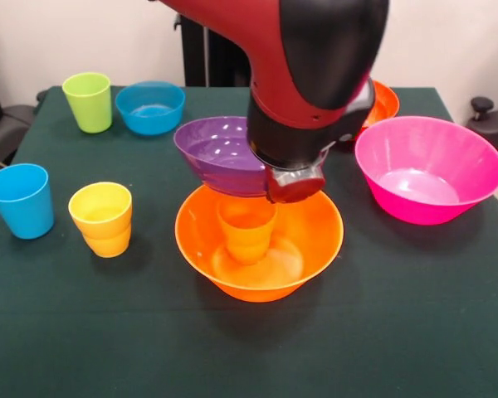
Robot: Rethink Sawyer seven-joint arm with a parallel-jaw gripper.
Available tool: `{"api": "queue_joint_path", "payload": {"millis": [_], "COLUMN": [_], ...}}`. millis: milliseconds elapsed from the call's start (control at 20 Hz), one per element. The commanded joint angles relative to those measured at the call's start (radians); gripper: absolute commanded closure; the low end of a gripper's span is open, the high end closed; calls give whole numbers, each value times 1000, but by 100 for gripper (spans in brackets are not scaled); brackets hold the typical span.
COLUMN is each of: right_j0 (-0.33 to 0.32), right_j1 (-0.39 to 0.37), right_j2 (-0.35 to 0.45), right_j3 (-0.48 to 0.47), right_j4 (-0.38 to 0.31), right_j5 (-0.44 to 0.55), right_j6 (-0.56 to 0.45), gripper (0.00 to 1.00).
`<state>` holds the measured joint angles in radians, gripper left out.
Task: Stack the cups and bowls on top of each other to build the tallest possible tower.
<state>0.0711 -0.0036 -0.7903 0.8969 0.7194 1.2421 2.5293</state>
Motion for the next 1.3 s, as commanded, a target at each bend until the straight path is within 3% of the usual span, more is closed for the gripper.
{"api": "queue_joint_path", "payload": {"millis": [50,800,1300], "right_j0": [-9,0,13], "right_j1": [-37,7,25], "right_j2": [153,161,199], "right_j3": [118,16,11], "right_j4": [-98,-63,-56], "right_j5": [-106,-97,-136], "right_j6": [-64,31,25], "gripper": [100,100,100]}}
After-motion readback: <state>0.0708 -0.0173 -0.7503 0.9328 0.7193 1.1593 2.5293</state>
